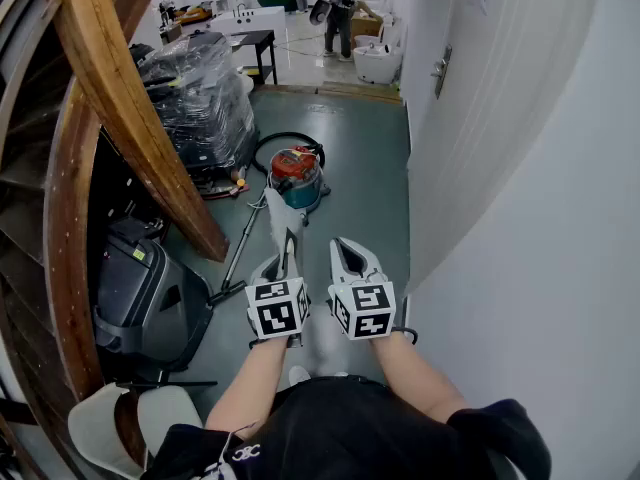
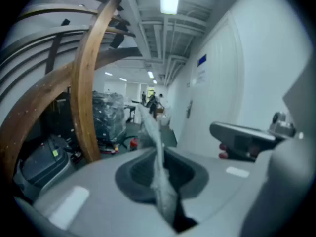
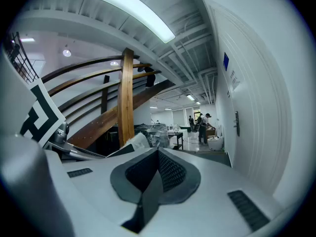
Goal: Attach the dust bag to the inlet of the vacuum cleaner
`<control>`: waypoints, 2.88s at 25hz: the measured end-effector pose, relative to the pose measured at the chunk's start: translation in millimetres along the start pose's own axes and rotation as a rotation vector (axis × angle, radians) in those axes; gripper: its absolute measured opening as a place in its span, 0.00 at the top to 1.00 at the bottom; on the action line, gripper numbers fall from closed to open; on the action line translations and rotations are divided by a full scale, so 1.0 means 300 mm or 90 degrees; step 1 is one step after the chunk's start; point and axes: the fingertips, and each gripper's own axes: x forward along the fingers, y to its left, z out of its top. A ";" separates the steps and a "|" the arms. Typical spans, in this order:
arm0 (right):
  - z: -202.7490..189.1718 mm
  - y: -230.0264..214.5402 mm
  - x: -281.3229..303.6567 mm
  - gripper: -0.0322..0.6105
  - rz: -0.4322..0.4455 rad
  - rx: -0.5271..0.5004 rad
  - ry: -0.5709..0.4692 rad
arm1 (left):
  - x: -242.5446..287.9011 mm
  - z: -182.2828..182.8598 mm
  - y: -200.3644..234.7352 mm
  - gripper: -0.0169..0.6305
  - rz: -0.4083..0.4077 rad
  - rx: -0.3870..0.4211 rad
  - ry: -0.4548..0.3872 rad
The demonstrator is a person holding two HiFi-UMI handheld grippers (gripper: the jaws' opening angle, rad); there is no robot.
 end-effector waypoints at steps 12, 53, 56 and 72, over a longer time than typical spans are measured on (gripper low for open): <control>-0.043 -0.009 0.079 0.95 0.001 0.015 0.023 | 0.083 0.003 0.055 0.93 -0.002 0.004 0.016; -0.134 0.231 0.722 0.95 0.039 -0.029 0.044 | 0.418 0.051 0.625 0.93 0.019 -0.015 0.031; -0.126 0.164 0.848 0.95 0.049 -0.030 0.044 | 0.536 0.099 0.648 0.93 0.030 -0.018 0.029; -0.186 -0.123 1.313 0.95 0.070 -0.023 0.117 | 1.051 0.220 0.702 0.93 0.048 -0.059 0.069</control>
